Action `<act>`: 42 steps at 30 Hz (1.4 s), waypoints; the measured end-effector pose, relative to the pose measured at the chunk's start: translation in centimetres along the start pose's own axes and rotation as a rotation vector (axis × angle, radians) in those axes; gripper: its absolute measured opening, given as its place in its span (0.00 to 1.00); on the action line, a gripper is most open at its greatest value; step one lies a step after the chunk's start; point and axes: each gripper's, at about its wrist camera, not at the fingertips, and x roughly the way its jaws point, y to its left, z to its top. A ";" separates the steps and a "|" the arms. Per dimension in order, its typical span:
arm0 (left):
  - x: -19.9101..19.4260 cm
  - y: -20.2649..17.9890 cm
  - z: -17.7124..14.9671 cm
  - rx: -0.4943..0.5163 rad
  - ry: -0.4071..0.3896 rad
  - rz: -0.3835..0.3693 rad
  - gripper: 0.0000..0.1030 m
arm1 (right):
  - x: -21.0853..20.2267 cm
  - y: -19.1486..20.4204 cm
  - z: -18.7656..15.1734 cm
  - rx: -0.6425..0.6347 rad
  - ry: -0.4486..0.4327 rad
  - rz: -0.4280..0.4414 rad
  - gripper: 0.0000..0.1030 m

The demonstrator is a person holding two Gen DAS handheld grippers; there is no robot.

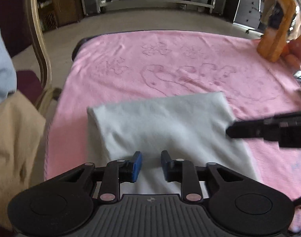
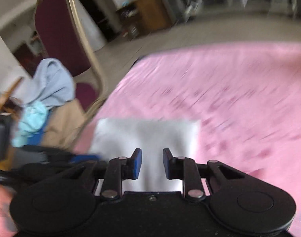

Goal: Fold clothes

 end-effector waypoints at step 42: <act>-8.4 0.8 -8.5 -0.153 0.012 0.172 0.30 | -8.8 2.6 -7.8 -0.229 -0.122 -0.283 0.17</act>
